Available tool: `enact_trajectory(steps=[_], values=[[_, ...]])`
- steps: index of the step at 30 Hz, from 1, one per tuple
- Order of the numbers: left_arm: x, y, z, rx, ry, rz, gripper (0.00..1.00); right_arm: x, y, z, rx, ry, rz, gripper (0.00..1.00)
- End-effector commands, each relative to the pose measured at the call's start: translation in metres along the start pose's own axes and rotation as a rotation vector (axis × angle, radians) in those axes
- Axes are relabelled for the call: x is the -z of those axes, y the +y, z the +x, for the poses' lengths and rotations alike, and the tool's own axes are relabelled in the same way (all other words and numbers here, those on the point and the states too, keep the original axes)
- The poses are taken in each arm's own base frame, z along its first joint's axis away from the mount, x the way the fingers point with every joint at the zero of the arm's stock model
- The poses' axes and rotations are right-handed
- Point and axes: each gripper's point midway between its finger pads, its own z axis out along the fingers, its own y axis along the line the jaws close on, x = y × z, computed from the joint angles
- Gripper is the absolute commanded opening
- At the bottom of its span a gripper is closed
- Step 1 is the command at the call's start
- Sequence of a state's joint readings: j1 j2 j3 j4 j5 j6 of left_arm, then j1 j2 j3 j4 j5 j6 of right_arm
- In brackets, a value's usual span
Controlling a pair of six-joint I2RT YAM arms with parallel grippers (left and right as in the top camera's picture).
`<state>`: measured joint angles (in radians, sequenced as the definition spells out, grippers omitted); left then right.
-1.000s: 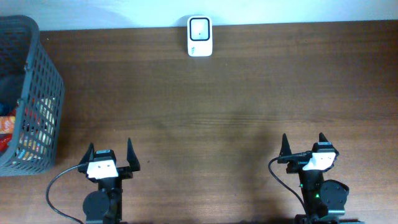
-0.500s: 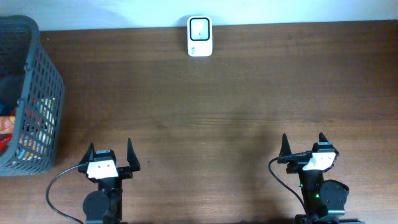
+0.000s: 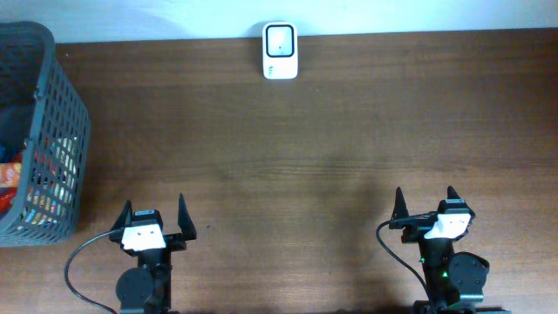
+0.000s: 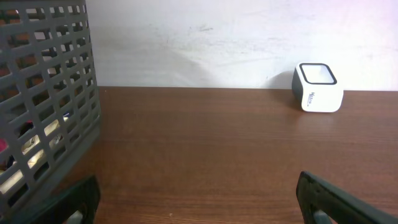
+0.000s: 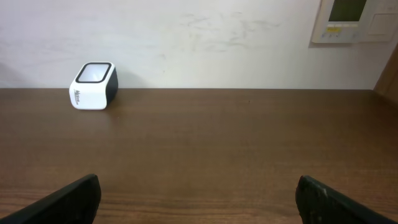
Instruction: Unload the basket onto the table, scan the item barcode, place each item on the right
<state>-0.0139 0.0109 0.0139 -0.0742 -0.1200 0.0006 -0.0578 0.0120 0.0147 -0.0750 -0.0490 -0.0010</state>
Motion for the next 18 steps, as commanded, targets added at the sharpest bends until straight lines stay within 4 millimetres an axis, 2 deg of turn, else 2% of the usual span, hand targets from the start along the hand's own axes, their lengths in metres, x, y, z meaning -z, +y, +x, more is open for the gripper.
enact_trajectory(steps=[1,8,9,10,11,12,14,15,16,17,18], values=[[0.0,-0.002,0.001,-0.016,0.0,0.01,0.99,0.0,0.0,0.003,0.003,0.003,0.0,0.99],[0.0,-0.002,-0.001,-0.014,-0.008,0.013,0.99,0.0,0.0,0.003,0.003,0.003,0.0,0.99],[0.001,-0.012,-0.011,-0.003,-0.05,0.068,0.99,0.0,0.0,0.003,0.003,0.003,0.0,0.99],[0.005,-0.039,-0.017,0.02,-0.072,0.228,0.99,0.0,0.0,0.003,0.003,0.003,0.0,0.99],[0.011,-0.056,-0.024,0.014,-0.101,0.335,0.99,0.0,0.0,0.003,0.003,0.003,0.0,0.99],[0.032,-0.082,-0.067,-0.02,-0.294,0.502,0.99,0.0,0.0,0.003,0.003,0.003,0.0,0.99],[0.071,-0.087,-0.135,-0.083,-0.623,0.554,0.99,0.0,0.0,0.003,0.003,0.003,0.0,0.99],[0.085,-0.086,-0.156,-0.098,-0.707,0.55,0.99,0.0,0.0,0.003,0.003,0.003,0.0,0.99],[0.093,-0.083,-0.182,-0.126,-0.73,0.53,0.99,0.0,0.0,0.003,0.003,0.003,0.0,0.99],[0.092,-0.083,-0.192,-0.171,-0.707,0.513,0.99,0.0,0.0,0.003,0.003,0.003,0.0,0.99],[0.077,-0.073,-0.21,-0.17,-0.589,0.439,0.99,0.0,0.0,0.003,0.003,0.003,0.0,0.99]])
